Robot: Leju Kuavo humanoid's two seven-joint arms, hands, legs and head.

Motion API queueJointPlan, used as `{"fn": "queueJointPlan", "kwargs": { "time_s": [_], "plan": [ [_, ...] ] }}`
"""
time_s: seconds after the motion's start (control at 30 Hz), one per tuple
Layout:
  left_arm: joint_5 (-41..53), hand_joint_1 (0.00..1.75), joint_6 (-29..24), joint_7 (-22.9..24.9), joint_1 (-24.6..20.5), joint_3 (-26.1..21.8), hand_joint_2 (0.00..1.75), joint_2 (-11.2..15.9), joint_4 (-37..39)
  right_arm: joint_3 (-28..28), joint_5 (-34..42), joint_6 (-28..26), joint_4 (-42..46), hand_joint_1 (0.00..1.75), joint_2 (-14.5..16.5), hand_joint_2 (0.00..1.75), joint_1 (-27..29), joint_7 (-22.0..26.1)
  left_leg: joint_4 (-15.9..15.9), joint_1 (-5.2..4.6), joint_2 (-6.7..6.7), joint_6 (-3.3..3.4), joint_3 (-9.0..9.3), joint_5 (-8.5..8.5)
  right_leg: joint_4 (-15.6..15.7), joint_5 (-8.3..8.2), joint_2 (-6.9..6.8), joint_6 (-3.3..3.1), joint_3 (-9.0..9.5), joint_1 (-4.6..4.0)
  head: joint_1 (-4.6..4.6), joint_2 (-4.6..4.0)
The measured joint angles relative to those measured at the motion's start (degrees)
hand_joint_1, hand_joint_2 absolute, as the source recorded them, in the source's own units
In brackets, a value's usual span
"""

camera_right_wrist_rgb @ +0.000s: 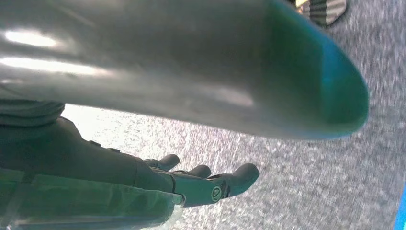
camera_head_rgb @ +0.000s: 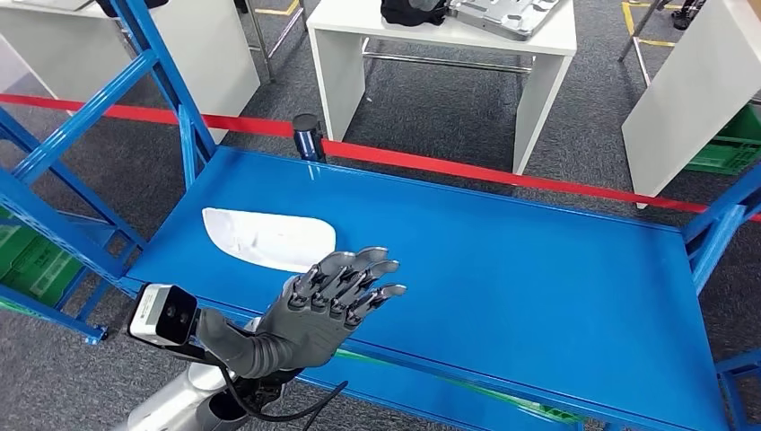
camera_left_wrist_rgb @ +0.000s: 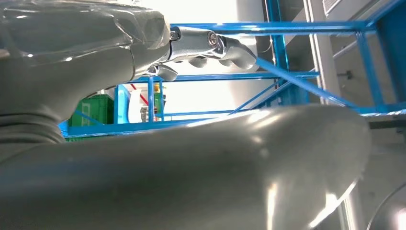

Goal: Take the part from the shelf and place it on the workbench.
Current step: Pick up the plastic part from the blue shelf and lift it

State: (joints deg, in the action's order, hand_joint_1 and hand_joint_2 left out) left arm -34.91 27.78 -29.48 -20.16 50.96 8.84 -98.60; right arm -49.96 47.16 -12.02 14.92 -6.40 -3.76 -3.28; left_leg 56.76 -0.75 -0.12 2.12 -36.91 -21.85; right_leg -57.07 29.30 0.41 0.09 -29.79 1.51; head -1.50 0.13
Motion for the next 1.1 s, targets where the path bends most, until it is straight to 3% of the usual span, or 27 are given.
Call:
{"fn": "queueJointPlan", "kwargs": {
  "time_s": [0.07,0.1,0.17,0.23,0.27,0.33,0.37,0.4,0.5,0.57,0.63,0.7,0.73,0.77,0.83,0.87,0.9,0.97,1.07,1.1],
  "plan": [
    [0.0,0.00,0.1,0.0,-0.1,0.0,0.00,0.0,-0.2,0.0,0.0,0.0,0.1,0.00,-0.1,0.00,-0.1,0.0,-1.6,0.26,0.06,0.40,1.43,0.45,-1.0,0.80,-0.13,0.12,-0.17,-0.20,0.09,0.00],
    [0.0,0.00,0.2,0.0,-0.1,0.0,0.00,-0.1,-0.3,0.0,0.1,0.0,0.1,0.00,-0.2,0.00,-0.1,0.0,-2.3,0.43,0.11,0.56,2.13,0.58,-3.2,1.76,-0.16,0.01,-1.18,-0.25,0.19,0.00],
    [0.0,0.00,0.2,0.0,-0.1,0.1,0.00,-0.1,-0.3,0.0,0.1,0.0,0.2,0.00,-0.4,0.00,-0.1,0.0,-2.6,0.34,0.04,0.78,2.61,0.37,-10.5,4.29,-0.18,-0.20,-5.40,-0.14,0.31,0.00],
    [0.0,0.00,0.2,0.0,0.0,0.2,0.00,-0.1,-0.3,0.0,0.1,0.0,0.2,0.00,-0.6,0.00,0.0,0.0,-2.4,0.28,-0.25,0.71,2.65,-0.01,-15.5,5.08,-0.19,0.35,-9.18,-0.04,0.33,0.00],
    [0.0,0.00,0.2,0.0,0.1,0.2,0.00,-0.1,-0.3,0.0,0.1,0.0,0.2,0.00,-0.7,0.00,0.1,0.0,-2.2,0.31,-0.43,0.57,2.66,-0.23,-14.9,4.09,-0.21,0.94,-9.51,0.05,0.34,0.00],
    [0.0,0.00,0.3,0.1,0.1,0.2,0.00,-0.2,-0.3,0.0,0.1,0.0,0.2,0.00,-0.9,0.00,0.0,0.0,-1.2,0.45,-0.66,-0.03,2.60,-1.01,-8.0,0.26,-0.35,2.17,-7.05,0.40,0.36,0.00],
    [0.0,0.00,0.4,0.1,0.2,0.2,0.00,-0.2,-0.3,0.0,0.2,0.0,0.2,0.00,-0.9,0.00,0.0,0.0,-0.4,0.38,-0.74,-0.44,2.43,-1.54,-4.6,-1.29,-0.39,2.34,-5.60,0.47,0.39,0.00],
    [0.1,0.00,0.5,0.3,0.2,0.2,0.44,-0.2,-0.3,0.0,0.2,-0.1,0.2,0.00,-0.9,0.00,-0.1,0.0,0.3,0.31,-0.78,-0.81,2.24,-2.03,-2.4,-2.24,-0.42,2.03,-4.57,0.47,0.38,0.00],
    [0.6,0.00,0.6,0.5,0.4,0.2,1.75,-0.2,-0.3,0.0,0.2,-0.9,0.2,0.00,-0.7,0.00,-0.1,-0.4,1.2,0.27,-0.82,-1.37,1.94,-2.67,-2.0,-2.46,-0.31,0.35,-4.14,0.25,0.34,0.00],
    [1.2,0.00,0.6,0.6,0.5,0.2,1.75,-0.1,-0.2,0.0,0.3,-1.5,0.2,0.00,-0.4,0.00,-0.1,-0.5,2.4,0.50,-0.67,-1.81,1.54,-3.60,-1.9,-2.47,-0.27,-0.22,-3.97,0.41,0.29,0.00],
    [1.6,0.00,0.6,0.6,0.5,0.1,0.87,0.0,-0.2,0.0,0.4,-1.7,0.2,0.00,-0.1,0.00,0.0,-0.6,7.6,0.77,-0.34,-2.50,-0.77,-6.57,-1.9,-2.41,-0.27,-0.57,-3.81,0.48,0.17,0.00],
    [2.2,0.00,0.5,0.6,0.7,0.1,0.00,0.1,0.0,0.0,0.6,-1.7,0.1,0.00,0.0,0.00,0.1,-0.6,15.1,0.98,-0.03,-2.92,-4.51,-9.79,-1.9,-2.32,-0.28,-0.71,-3.79,0.40,0.10,0.00],
    [2.6,0.00,0.3,0.6,0.8,0.1,0.00,0.2,0.2,0.0,0.8,-1.7,0.0,0.00,0.0,0.00,0.2,-0.6,17.3,1.02,0.03,-2.92,-5.69,-10.22,-1.9,-2.28,-0.28,-0.75,-3.78,0.33,0.08,0.00],
    [3.1,0.00,0.1,0.6,1.0,0.1,0.00,0.2,0.3,0.0,0.9,-1.7,-0.1,0.00,0.0,0.44,0.3,-0.7,17.3,1.00,0.06,-2.77,-5.81,-9.57,-1.9,-2.24,-0.26,-0.79,-3.73,0.24,0.08,0.00],
    [4.4,0.00,-0.6,0.6,1.1,0.0,0.00,0.4,0.4,0.0,1.1,-1.7,-0.2,0.00,0.1,1.31,0.6,-1.2,11.1,0.81,0.03,-1.86,-2.87,-5.90,-1.9,-2.17,-0.14,-0.85,-3.51,-0.01,0.08,0.00],
    [5.1,0.00,-1.0,0.6,1.1,-0.1,0.00,0.4,0.4,0.0,1.2,-1.7,-0.2,0.00,0.3,1.31,0.7,-1.4,7.1,0.59,0.06,-1.25,-0.86,-4.37,-1.8,-2.14,-0.07,-0.85,-3.42,-0.14,0.14,0.00],
    [5.7,0.00,-1.2,0.6,1.1,-0.3,0.00,0.5,0.5,-0.1,1.1,-1.7,-0.3,0.00,0.5,0.87,0.8,-1.8,4.0,0.34,0.18,-0.69,0.66,-3.38,-1.8,-2.11,-0.03,-0.80,-3.40,-0.21,0.14,0.00],
    [6.5,0.00,-1.7,0.7,1.2,-0.5,0.00,0.6,0.5,-0.3,1.0,-1.2,-0.4,0.00,0.6,0.00,1.2,-2.8,1.6,-0.16,0.36,-0.09,1.79,-3.18,-1.6,-2.07,-0.09,-0.53,-3.41,-0.14,0.15,0.00],
    [7.8,0.00,-2.5,0.9,1.4,-1.0,0.00,0.6,0.6,-1.1,0.7,1.4,-0.5,0.00,0.0,0.00,1.9,-5.6,-0.2,-0.07,0.33,0.41,2.84,-2.47,-1.7,-1.70,-0.37,0.05,-3.34,-0.22,0.15,0.00],
    [8.3,0.00,-2.9,0.9,1.5,-1.1,0.00,0.6,0.6,-1.4,0.6,2.2,-0.6,0.00,-0.3,0.00,2.1,-6.6,-1.1,0.06,0.35,0.65,3.40,-2.10,-3.2,-0.90,-0.40,0.00,-3.97,-0.31,0.20,0.00]
  ]
}}
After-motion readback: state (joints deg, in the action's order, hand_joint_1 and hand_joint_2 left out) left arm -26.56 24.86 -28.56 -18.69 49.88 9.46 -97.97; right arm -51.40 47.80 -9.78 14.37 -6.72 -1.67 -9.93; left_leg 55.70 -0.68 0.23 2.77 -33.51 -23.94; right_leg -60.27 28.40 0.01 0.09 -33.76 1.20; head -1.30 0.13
